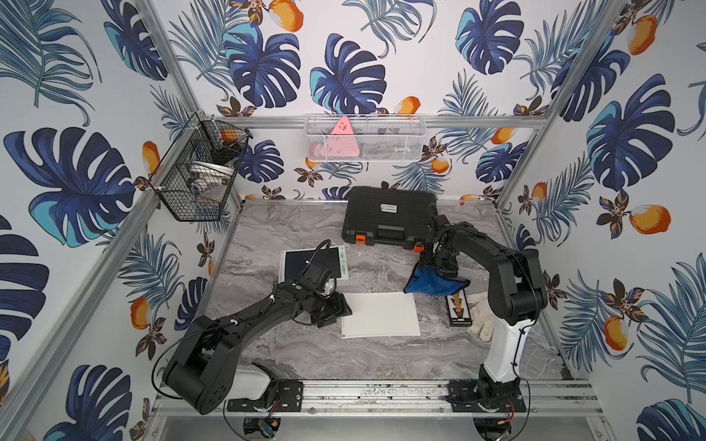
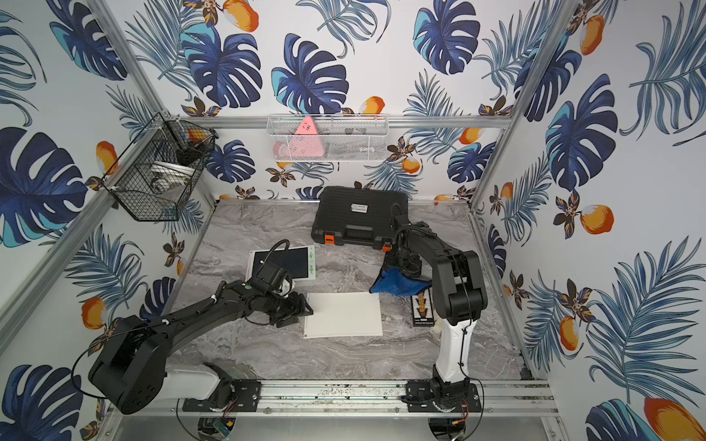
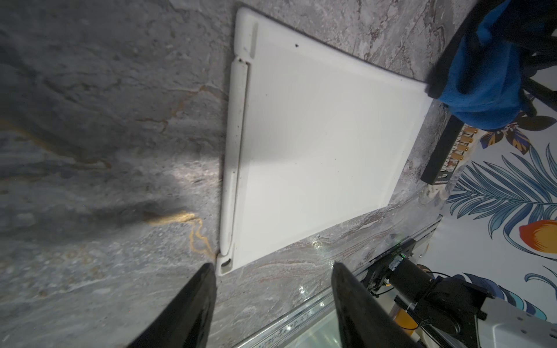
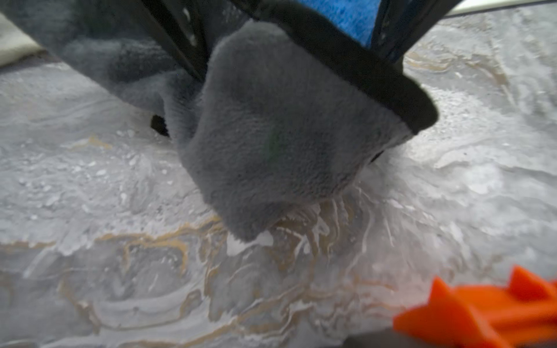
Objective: Wipe the drawing tablet
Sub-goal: Pick up the cleaning item at the center of the board.
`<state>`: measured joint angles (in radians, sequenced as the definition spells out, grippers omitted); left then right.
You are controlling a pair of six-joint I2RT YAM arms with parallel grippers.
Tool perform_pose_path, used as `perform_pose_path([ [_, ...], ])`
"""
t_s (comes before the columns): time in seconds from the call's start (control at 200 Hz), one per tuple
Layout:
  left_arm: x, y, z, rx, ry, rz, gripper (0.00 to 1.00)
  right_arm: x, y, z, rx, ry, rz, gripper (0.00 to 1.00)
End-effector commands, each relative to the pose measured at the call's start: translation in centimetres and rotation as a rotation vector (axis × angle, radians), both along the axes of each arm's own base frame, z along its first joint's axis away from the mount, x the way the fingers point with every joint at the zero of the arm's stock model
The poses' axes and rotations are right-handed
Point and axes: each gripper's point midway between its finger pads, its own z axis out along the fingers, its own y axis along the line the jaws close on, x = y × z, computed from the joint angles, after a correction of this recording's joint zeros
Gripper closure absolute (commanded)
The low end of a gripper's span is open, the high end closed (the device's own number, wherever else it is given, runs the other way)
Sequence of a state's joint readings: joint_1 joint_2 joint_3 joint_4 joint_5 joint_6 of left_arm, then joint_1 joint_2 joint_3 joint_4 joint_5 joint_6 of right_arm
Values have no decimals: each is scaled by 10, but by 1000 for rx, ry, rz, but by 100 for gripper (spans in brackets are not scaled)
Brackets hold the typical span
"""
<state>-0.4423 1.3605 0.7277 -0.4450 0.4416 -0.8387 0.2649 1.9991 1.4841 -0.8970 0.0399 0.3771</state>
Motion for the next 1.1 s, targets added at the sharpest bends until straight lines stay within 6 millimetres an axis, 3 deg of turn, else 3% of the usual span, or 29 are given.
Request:
perform_pose_path([
  [0.0, 0, 4, 2, 7, -9, -10, 35, -14, 8, -1, -62, 52, 71, 13],
  [0.07, -1, 5, 1, 8, -6, -9, 35, -18, 20, 1, -86, 49, 118, 12],
  [0.15, -1, 6, 0, 11, -4, -5, 35, -23, 27, -17, -94, 93, 132, 12],
  [0.255, -2, 12, -2, 41, 6, 2, 38, -24, 33, -28, -94, 110, 135, 20],
  [0.34, -5, 23, -5, 97, 23, 7, 44, -21, 34, -33, -101, 108, 141, 34],
  [0.4, -6, 30, -6, 124, 28, 15, 47, -15, 32, -30, -112, 80, 147, 52],
  [0.515, -4, 33, -5, 135, 22, 20, 50, 5, 31, 0, -120, -58, 146, 87],
  [0.57, -3, 34, -6, 141, 23, 16, 51, 15, 30, 32, -121, -159, 135, 100],
  [0.716, -1, 35, -13, 161, 33, 0, 53, 33, 15, 116, -162, -405, 79, 100],
  [0.791, 0, 35, -16, 167, 34, -8, 54, 32, 8, 162, -174, -546, 50, 100],
  [0.866, 2, 33, -17, 165, 31, -9, 54, 25, 3, 193, -161, -643, 32, 100],
  [0.931, 3, 34, -19, 169, 32, -10, 55, 13, 7, 202, -119, -651, 44, 100],
  [0.981, 2, 34, -21, 174, 35, -12, 55, -1, 15, 193, -78, -598, 52, 100],
  [1.026, 2, 34, -23, 177, 38, -13, 55, -17, 27, 180, -23, -541, 67, 100],
  [1.091, 3, 34, -27, 177, 43, -13, 56, -48, 64, 164, 23, -519, 152, 100],
])
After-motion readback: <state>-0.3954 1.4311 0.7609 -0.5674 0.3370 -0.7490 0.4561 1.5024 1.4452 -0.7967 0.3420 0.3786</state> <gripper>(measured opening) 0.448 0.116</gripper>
